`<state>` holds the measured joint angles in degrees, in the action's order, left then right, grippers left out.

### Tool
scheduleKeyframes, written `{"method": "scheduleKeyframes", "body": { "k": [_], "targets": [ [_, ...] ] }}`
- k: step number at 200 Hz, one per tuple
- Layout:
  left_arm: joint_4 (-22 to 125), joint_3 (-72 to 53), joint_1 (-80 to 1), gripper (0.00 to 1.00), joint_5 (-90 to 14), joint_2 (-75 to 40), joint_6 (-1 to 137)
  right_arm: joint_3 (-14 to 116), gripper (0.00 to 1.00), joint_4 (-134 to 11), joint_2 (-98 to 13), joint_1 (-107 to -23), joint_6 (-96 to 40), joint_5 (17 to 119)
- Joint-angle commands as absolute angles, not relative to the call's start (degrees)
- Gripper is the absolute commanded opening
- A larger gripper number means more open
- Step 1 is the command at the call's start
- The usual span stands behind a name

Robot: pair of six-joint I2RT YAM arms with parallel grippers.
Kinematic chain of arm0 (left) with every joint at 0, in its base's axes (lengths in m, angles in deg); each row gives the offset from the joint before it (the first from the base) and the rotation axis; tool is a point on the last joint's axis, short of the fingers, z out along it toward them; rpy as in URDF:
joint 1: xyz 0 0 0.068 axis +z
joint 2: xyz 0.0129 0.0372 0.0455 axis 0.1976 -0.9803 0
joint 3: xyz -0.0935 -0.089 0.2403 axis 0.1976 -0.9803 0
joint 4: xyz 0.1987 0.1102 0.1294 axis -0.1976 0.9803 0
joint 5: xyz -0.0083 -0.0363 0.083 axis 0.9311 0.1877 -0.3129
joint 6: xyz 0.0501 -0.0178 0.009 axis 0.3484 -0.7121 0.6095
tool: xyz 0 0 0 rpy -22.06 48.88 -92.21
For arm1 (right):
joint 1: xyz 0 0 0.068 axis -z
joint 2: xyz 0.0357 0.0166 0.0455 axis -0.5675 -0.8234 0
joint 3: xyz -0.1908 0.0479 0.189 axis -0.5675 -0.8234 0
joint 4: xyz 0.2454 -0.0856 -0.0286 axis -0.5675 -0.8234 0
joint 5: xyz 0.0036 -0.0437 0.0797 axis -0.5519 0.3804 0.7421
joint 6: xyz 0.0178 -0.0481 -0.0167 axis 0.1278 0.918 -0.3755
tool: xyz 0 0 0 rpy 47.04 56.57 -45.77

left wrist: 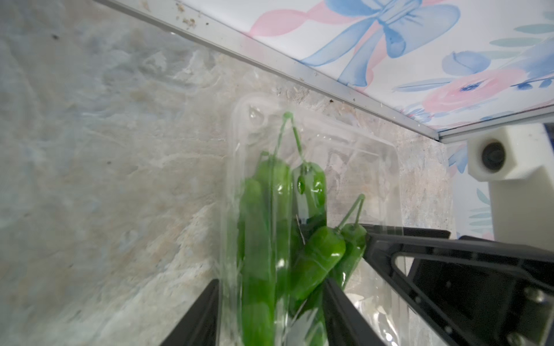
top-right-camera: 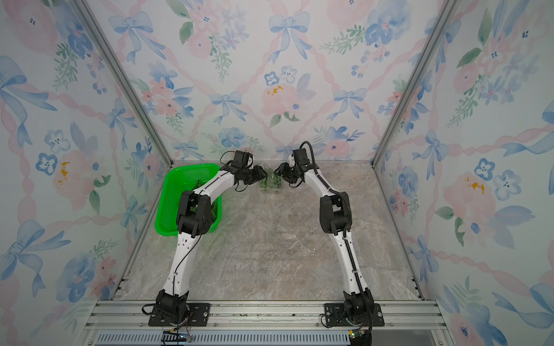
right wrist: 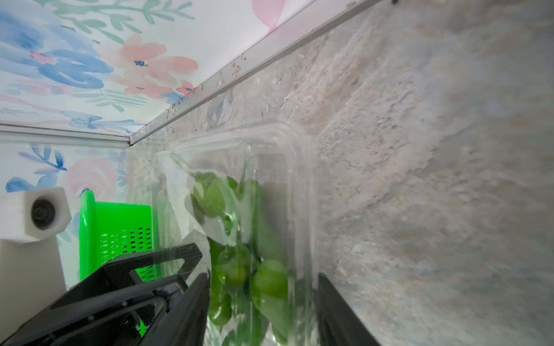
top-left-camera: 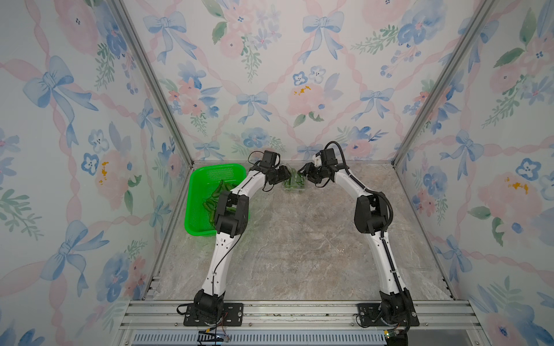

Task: Take small green peppers out of containers
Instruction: Move the packing box to the center of the board.

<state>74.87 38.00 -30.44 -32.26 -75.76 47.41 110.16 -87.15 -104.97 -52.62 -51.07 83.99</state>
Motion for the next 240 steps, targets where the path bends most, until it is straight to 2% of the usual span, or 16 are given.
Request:
{"method": "scheduleKeyframes", "body": {
  "k": [1,39,111,240],
  "targets": [
    [77.37,30.99,-30.38,0.53,-34.9,-70.54,49.21,109.2,0.55,-89.26,-104.71,-54.89,-50.46,87.31],
    [74.49,18.64,-30.29,0.52,-35.44,-61.3,48.52,107.02,0.54,-92.31,-103.33,-56.83,-48.5,88.6],
    [67.19,-5.74,-30.2,0.52,-36.01,-43.6,46.33,93.62,0.53,-92.57,-94.09,-61.54,-42.7,89.01],
    [62.27,-32.36,-30.47,0.53,-38.13,-20.9,43.26,63.72,0.54,-85.88,-74.29,-68.69,-41.77,84.12]
  ]
}}
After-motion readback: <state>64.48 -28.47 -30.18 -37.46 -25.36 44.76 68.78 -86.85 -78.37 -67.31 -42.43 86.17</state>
